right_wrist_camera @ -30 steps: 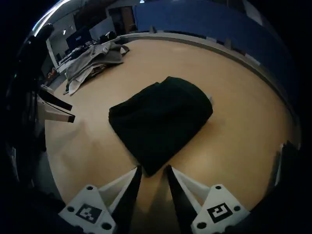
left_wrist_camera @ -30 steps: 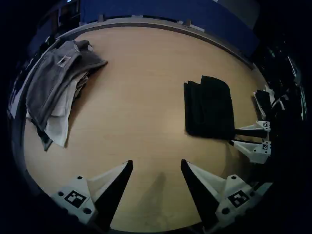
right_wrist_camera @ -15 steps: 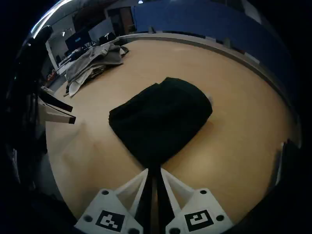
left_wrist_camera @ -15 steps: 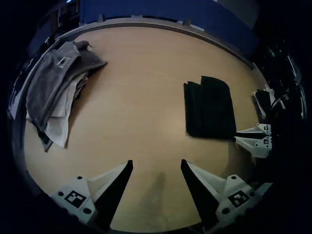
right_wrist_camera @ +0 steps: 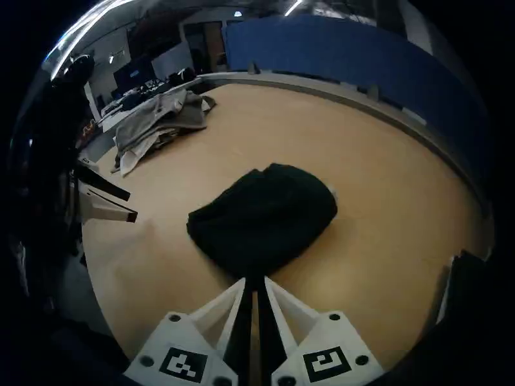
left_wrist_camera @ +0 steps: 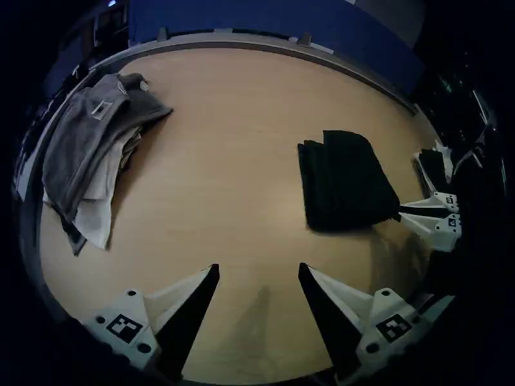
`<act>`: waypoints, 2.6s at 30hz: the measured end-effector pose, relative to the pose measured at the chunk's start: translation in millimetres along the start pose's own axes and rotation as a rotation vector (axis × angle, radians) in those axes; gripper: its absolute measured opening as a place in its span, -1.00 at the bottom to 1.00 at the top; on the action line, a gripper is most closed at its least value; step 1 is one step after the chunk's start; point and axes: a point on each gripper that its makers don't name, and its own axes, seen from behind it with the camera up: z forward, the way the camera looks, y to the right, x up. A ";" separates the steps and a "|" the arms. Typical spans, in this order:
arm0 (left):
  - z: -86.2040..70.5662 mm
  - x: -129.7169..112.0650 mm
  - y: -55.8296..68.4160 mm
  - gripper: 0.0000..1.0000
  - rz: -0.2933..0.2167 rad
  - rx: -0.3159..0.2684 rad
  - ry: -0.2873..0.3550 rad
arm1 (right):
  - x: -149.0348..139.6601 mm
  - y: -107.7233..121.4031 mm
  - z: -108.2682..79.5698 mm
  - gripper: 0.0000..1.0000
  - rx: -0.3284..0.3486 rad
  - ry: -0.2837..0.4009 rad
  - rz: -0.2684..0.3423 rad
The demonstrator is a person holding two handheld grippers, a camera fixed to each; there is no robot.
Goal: Fold towel
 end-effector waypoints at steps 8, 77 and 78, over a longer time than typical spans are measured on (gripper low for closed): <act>-1.2 6.5 0.6 0.82 0.002 -0.001 0.019 | 42.5 4.0 -28.3 -0.90 0.002 0.072 -0.063; 5.4 34.2 28.4 0.82 0.023 -0.010 0.052 | 141.7 229.7 -195.4 -0.91 -0.313 0.256 -0.108; 6.1 34.5 28.5 0.82 0.023 -0.009 0.051 | 141.9 236.2 -197.4 -0.91 -0.321 0.255 -0.106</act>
